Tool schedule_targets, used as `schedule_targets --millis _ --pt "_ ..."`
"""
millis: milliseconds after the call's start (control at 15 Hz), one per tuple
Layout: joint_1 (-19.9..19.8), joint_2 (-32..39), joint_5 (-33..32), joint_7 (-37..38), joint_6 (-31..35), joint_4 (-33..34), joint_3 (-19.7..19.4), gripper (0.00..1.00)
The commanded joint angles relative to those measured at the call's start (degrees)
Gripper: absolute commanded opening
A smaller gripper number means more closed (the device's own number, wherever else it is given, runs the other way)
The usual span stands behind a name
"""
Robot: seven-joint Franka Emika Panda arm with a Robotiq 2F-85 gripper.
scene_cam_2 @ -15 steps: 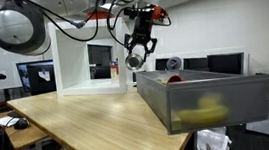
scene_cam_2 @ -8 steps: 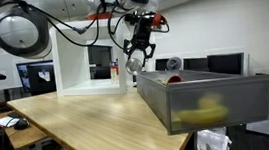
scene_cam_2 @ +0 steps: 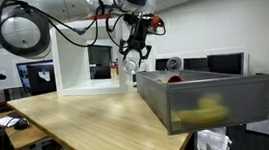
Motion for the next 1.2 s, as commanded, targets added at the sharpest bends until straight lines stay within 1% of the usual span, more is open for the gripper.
schedule_targets --millis 0,200,400,1133 --pt "1.09 -1.13 -2.04 -4.1 -2.59 -1.3 -0.91 0.44" --pt "1.64 -1.13 -3.18 -7.18 -4.97 -1.63 -1.4 0.44" --pt "1.92 -0.62 -4.09 -8.83 -5.73 -1.7 -1.76 0.44" --pt "2.98 4.02 -5.49 -9.44 -1.97 -0.36 -3.01 0.44"
